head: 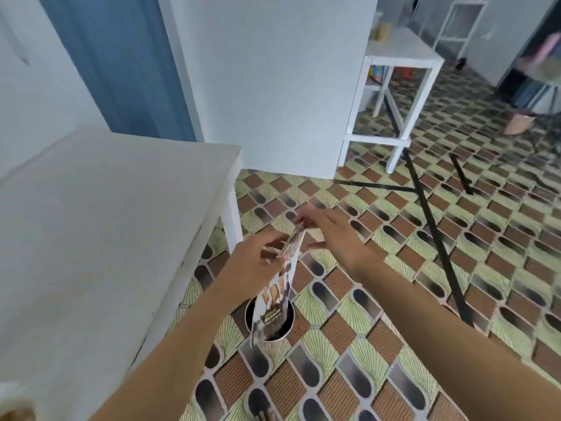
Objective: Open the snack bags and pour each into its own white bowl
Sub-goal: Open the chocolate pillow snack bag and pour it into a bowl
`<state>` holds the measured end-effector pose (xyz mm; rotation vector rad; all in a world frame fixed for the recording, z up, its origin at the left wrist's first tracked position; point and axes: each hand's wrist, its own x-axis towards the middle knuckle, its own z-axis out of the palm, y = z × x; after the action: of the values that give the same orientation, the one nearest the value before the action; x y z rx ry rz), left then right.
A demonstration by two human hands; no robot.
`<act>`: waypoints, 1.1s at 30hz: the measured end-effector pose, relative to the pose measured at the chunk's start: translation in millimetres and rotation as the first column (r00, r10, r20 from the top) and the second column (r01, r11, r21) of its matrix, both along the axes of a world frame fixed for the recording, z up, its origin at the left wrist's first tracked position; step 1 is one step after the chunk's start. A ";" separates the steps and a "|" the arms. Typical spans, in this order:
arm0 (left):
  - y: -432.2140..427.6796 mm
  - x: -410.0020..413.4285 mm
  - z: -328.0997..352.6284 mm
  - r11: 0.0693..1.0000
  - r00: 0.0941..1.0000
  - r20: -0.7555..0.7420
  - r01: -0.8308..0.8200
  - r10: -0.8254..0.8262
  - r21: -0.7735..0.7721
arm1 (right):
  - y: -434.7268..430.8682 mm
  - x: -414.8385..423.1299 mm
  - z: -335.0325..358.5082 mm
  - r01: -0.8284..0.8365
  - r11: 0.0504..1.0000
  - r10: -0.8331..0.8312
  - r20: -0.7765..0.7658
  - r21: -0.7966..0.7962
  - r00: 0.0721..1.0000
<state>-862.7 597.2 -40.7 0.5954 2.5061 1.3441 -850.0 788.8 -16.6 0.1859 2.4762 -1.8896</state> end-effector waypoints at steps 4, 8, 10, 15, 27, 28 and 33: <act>4.2 -38.9 -33.0 0.998 0.997 0.063 -0.044 0.047 -0.034 | 26.6 -39.3 -45.7 -0.005 0.999 0.009 0.119 -0.034 0.993; 12.8 -72.5 -81.6 0.990 0.989 0.066 -0.125 0.129 -0.068 | 52.8 -73.8 -104.7 -0.128 0.970 0.120 0.048 0.209 0.992; 14.6 -95.1 -116.0 0.978 0.972 0.112 -0.201 0.206 -0.059 | 66.3 -90.6 -138.6 -0.126 0.889 0.120 0.040 0.439 0.992; 16.6 -126.1 -184.1 0.953 0.927 0.234 -0.302 0.293 0.002 | 79.5 -125.5 -188.1 -0.101 0.890 0.124 -0.023 0.444 0.992; -2.7 -112.1 -390.4 0.832 0.842 0.034 -0.524 0.538 -0.185 | 44.9 -124.5 -403.4 -0.241 0.817 0.244 0.066 0.524 0.968; -6.0 -111.0 -413.9 0.828 0.840 0.050 -0.520 0.540 -0.208 | 40.6 -121.4 -427.2 -0.249 0.810 0.244 0.082 0.531 0.966; -16.5 -107.5 -500.4 0.843 0.836 0.158 -0.489 0.526 -0.225 | 23.8 -110.6 -525.2 -0.291 0.805 0.242 0.162 0.517 0.957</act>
<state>-970.2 580.7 -541.1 -0.2755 2.6579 1.2303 -960.7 812.6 -541.8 -0.0739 2.7269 -1.0249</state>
